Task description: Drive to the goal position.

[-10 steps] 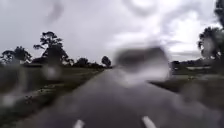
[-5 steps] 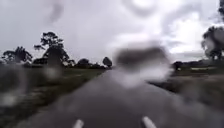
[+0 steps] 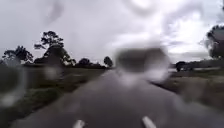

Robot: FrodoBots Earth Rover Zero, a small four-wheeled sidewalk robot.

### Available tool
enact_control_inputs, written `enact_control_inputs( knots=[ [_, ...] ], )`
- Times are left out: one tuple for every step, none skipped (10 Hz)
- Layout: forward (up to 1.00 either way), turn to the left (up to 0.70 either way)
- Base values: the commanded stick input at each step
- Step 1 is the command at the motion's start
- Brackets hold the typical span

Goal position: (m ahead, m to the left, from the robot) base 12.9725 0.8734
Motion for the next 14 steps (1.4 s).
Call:
enact_control_inputs(
  knots=[
    [0.85, 0.0],
    [0.85, 0.0],
    [0.85, 0.0],
    [0.85, 0.0],
    [0.85, 0.0],
    [0.85, 0.0],
    [0.85, 0.0],
    [0.85, 0.0],
    [0.85, 0.0],
    [0.85, 0.0],
    [0.85, 0.0],
    [0.85, 0.0],
    [0.85, 0.0],
    [0.85, 0.0]
  ],
)
